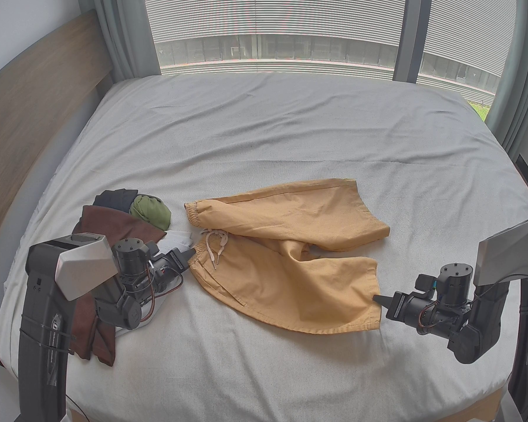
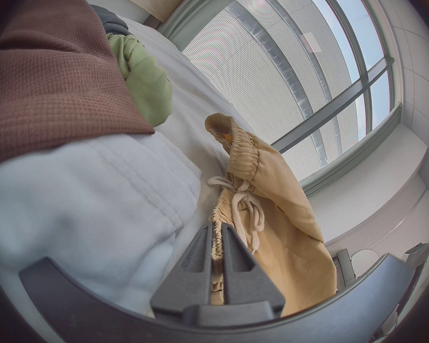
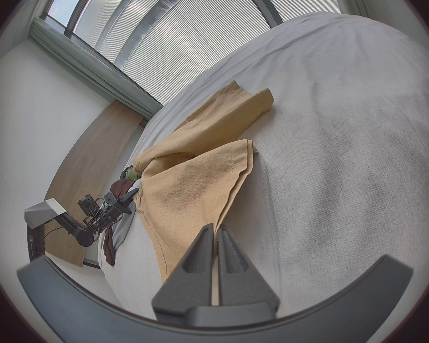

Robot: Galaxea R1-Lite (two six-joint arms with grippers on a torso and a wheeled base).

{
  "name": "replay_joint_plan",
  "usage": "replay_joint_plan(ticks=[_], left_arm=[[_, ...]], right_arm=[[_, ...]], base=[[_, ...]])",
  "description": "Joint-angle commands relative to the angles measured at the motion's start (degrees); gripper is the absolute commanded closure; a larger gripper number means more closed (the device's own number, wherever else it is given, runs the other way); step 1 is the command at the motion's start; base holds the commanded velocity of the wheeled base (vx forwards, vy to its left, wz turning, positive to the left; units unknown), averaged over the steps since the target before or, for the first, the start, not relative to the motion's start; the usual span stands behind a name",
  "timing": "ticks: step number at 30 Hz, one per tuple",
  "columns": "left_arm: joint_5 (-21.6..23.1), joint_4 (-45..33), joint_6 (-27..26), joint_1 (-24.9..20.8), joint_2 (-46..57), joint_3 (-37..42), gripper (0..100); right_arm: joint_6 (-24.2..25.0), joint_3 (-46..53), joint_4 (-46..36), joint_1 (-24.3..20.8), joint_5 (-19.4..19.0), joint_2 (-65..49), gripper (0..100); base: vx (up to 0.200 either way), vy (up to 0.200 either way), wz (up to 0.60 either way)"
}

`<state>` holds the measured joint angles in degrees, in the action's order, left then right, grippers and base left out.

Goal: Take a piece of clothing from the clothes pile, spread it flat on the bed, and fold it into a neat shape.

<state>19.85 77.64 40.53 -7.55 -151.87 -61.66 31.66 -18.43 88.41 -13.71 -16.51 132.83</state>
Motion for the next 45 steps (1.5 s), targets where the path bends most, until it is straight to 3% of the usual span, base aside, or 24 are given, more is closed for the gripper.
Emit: replay_joint_plan(ticks=[1,9,20,28,45], left_arm=[[0.5,0.7,-0.1,0.4,2.5,4.4,100],[3.2,4.6,-6.8,1.2,9.1,19.5,100],[5.3,7.6,-8.3,3.2,16.7,32.0,100],[7.0,7.7,-13.1,4.9,17.7,37.9,100],[7.0,11.0,-15.5,5.4,16.3,43.8,100]], right_arm=[[0.0,0.9,0.0,0.0,0.0,0.1,100],[-0.1,2.1,0.0,0.0,0.0,0.0,100],[-2.3,5.4,-0.1,0.2,0.0,-0.5,100],[-5.2,8.7,-0.1,0.3,0.0,0.3,100],[-6.5,10.8,0.0,0.5,-0.1,2.3,100]], base=[[0.0,0.0,0.0],[0.0,0.0,0.0],[0.0,0.0,0.0],[0.0,0.0,0.0],[0.0,0.0,0.0]])
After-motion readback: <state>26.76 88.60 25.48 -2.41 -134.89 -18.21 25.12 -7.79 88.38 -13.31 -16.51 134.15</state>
